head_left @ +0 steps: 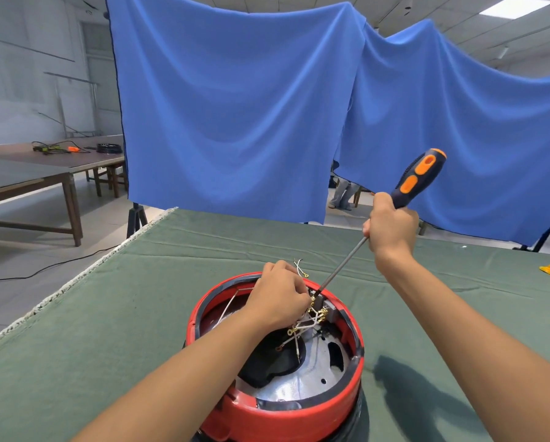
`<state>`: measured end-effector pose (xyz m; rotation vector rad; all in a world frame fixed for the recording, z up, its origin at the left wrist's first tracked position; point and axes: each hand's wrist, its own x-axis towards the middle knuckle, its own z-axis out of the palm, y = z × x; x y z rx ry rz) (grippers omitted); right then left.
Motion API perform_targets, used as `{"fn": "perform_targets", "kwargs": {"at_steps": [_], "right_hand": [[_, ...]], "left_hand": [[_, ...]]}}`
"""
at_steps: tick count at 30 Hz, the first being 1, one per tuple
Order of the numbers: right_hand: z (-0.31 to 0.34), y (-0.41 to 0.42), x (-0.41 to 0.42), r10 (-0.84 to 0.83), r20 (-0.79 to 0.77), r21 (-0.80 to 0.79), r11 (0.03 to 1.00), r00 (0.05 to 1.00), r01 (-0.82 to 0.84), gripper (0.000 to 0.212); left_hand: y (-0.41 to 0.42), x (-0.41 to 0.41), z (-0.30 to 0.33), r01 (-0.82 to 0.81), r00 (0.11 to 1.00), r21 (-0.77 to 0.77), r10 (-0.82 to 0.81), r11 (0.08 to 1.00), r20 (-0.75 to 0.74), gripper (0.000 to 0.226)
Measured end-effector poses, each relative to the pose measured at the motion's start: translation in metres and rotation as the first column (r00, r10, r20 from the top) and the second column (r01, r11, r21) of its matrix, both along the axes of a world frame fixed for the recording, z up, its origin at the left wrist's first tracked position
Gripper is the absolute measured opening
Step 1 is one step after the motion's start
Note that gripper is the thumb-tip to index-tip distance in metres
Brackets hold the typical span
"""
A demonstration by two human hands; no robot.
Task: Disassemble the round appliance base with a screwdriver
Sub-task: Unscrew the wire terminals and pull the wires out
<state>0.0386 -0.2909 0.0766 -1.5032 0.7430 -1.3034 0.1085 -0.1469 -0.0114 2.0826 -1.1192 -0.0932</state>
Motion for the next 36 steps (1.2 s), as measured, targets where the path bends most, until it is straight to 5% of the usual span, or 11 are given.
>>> {"fn": "perform_targets", "kwargs": {"at_steps": [6,11,20,33,36], "right_hand": [[-0.01,-0.008,-0.011,0.015,0.091,0.077,0.997,0.996,-0.022,0.028],[-0.008,0.037,-0.026,0.118,0.12,-0.271,0.959,0.986,-0.082,0.037],[-0.009,0.095,-0.022,0.04,-0.109,-0.758,0.643,0.993,-0.109,0.037],[-0.006,0.089,-0.02,0.053,-0.113,-0.691,0.714,0.992,-0.117,0.034],[-0.002,0.079,-0.017,0.081,-0.099,-0.563,0.818,0.992,-0.123,0.034]], "left_hand": [[0.0,-0.001,0.0,0.006,1.0,0.004,-0.006,1.0,0.006,0.015],[0.0,0.0,0.001,0.004,1.0,0.007,-0.004,1.0,-0.009,0.014],[0.001,-0.003,0.003,-0.005,1.0,0.007,0.005,1.0,-0.011,0.014],[0.003,-0.003,0.003,0.002,1.0,0.008,-0.002,1.0,-0.017,0.014],[0.003,-0.002,0.003,-0.001,1.0,0.01,0.001,1.0,-0.019,0.014]]}}
